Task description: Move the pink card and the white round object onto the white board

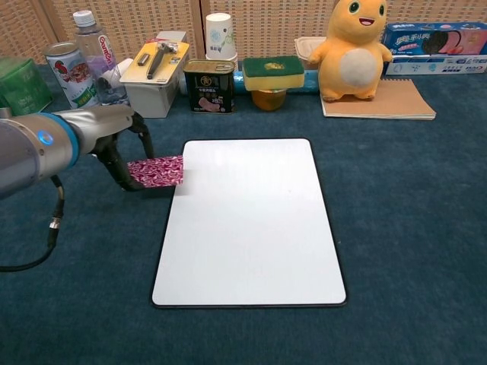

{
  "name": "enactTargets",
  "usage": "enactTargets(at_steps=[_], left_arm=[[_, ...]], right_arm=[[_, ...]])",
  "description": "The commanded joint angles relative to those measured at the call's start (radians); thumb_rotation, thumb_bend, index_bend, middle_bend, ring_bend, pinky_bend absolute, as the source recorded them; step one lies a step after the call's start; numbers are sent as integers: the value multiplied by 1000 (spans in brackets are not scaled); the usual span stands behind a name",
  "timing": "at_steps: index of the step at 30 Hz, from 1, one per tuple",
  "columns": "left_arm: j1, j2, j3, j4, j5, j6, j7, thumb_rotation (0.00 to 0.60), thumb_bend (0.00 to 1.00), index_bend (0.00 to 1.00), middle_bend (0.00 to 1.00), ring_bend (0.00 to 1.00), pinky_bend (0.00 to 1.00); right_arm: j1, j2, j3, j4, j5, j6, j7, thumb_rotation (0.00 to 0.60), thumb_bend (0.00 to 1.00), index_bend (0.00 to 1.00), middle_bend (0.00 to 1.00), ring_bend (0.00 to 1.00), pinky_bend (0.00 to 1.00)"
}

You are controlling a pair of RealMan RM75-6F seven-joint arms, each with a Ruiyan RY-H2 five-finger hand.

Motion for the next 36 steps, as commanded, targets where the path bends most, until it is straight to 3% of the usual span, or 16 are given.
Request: enactTargets(at_steps=[1, 8, 19, 21, 23, 26, 33, 36], left_arm=[[-45, -48, -22, 14, -16, 13, 43, 600, 211, 595, 0, 0, 67], [-123, -145, -66, 91, -42, -7, 79, 600, 209, 596, 0, 0, 92], [-183, -235, -79, 194, -48, -63, 83, 600, 191, 581, 0, 0, 94], [-186, -239, -75, 204, -46, -70, 84, 600, 165, 438, 0, 0, 94], [-185, -235, -66, 204, -39, -75, 86, 600, 139, 202, 0, 0, 94], [-179, -218, -59, 185, -28, -72, 83, 600, 118, 19, 0, 0, 94], [-147, -162, -38, 135, 17, -54, 54, 600, 107, 0, 0, 0, 94], [-99, -84, -5, 96, 51, -13, 39, 600, 105, 0, 0, 0, 94]], right_arm=[[0, 2, 0, 2, 0, 0, 6, 600, 0, 6, 0, 0, 2], [3, 5, 2, 8, 7, -6, 22, 600, 0, 6, 0, 0, 3], [9, 8, 3, 14, 15, -21, 33, 600, 0, 6, 0, 0, 2], [9, 9, 3, 13, 14, -20, 33, 600, 0, 6, 0, 0, 2], [9, 9, 3, 14, 13, -21, 34, 600, 0, 8, 0, 0, 2], [10, 9, 4, 15, 15, -22, 35, 600, 0, 11, 0, 0, 2], [8, 11, 3, 14, 13, -19, 36, 600, 0, 11, 0, 0, 2], [8, 10, 3, 12, 14, -20, 34, 600, 0, 11, 0, 0, 2]])
